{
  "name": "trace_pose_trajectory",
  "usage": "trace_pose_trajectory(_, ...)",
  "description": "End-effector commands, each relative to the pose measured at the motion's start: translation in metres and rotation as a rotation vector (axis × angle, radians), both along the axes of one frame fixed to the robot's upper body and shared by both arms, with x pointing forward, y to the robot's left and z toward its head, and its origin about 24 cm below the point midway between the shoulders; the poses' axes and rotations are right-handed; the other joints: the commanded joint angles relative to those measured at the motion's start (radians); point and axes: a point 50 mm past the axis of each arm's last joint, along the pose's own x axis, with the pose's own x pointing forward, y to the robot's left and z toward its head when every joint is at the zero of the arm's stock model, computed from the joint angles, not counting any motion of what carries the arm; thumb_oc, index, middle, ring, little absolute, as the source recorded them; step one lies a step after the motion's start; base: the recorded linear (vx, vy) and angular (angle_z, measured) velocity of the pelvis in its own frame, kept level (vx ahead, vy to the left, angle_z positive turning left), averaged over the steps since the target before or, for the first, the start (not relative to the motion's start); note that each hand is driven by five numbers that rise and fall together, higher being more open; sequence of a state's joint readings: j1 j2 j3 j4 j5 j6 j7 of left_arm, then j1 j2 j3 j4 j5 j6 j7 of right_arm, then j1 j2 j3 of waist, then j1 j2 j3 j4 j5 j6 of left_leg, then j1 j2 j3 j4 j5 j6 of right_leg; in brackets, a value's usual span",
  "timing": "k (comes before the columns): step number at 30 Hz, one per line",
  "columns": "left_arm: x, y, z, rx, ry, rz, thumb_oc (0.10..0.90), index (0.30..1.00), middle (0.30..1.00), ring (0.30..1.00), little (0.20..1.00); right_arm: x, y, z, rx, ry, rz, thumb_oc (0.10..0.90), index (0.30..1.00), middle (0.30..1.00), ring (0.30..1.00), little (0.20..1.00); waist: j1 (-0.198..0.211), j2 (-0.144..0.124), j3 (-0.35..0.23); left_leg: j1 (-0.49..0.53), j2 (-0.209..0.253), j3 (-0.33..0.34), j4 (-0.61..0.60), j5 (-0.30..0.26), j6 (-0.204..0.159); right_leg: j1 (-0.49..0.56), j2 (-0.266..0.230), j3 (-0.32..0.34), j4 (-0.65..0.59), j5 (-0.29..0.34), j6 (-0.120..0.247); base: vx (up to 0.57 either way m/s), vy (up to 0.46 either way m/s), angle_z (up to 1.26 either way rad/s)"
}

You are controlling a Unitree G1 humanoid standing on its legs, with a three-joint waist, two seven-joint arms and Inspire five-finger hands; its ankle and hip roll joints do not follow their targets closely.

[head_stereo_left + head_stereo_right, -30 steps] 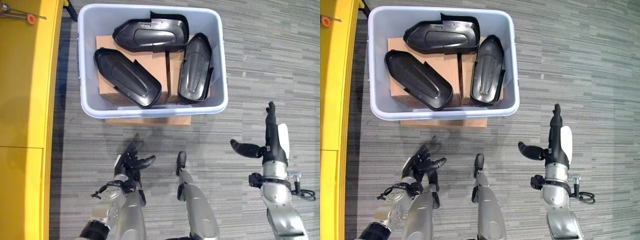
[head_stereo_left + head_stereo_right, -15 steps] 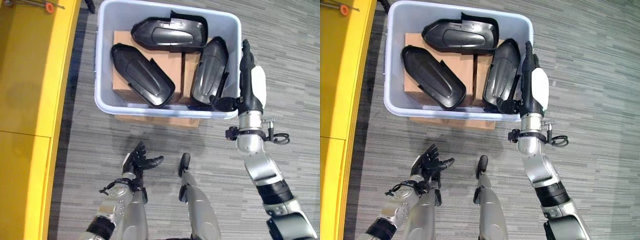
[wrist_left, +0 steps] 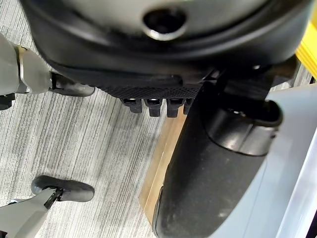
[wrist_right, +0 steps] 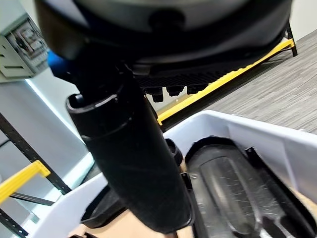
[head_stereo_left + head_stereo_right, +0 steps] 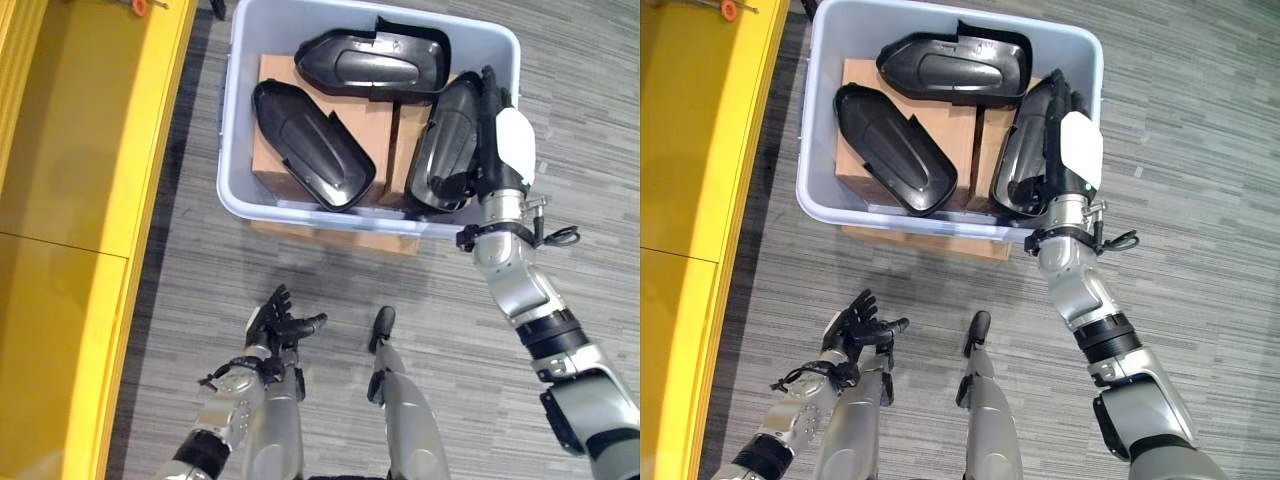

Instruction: Move parts from the plastic box to the shelf.

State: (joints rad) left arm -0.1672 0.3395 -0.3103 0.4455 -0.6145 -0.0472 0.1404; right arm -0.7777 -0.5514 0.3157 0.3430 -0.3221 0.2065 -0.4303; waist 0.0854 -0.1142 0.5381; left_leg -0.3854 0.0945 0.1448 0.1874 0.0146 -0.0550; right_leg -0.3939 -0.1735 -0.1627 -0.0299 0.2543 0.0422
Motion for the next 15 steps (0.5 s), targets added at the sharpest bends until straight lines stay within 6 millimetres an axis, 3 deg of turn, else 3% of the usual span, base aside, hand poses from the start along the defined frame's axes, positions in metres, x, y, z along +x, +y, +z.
trace_pose_trajectory(1,-0.003,-0.006,0.014,-0.015,-0.111,-0.043,0.9,1.0,1.0,1.0,1.0,-0.009,-0.005,0.075,-0.108,-0.296,-0.027,0.9,1.0,1.0,1.0,1.0,-0.001,0.035,-0.019,-0.002,0.037,-0.085,-0.057,0.056,0.0,0.062,-0.131,0.049,0.151,-0.095,0.09,0.0,0.0,0.0)
trace_pose_trajectory(8,-0.002,-0.013,0.015,-0.033,-0.117,-0.049,0.9,1.0,1.0,1.0,1.0,0.002,-0.011,0.071,-0.074,-0.25,-0.068,0.9,1.0,1.0,1.0,1.0,0.005,0.055,-0.018,-0.029,0.035,-0.087,-0.06,0.06,0.002,0.032,-0.133,0.047,0.16,-0.095,0.09,0.0,0.0,0.0)
trace_pose_trajectory(15,-0.002,-0.017,0.014,-0.039,-0.113,-0.058,0.9,1.0,1.0,1.0,1.0,0.004,0.006,0.064,-0.062,-0.24,-0.01,0.9,1.0,1.0,1.0,1.0,0.006,0.064,-0.018,-0.055,0.037,-0.094,-0.054,0.063,0.003,0.006,-0.135,0.045,0.17,-0.098,0.087,0.0,0.0,0.01)
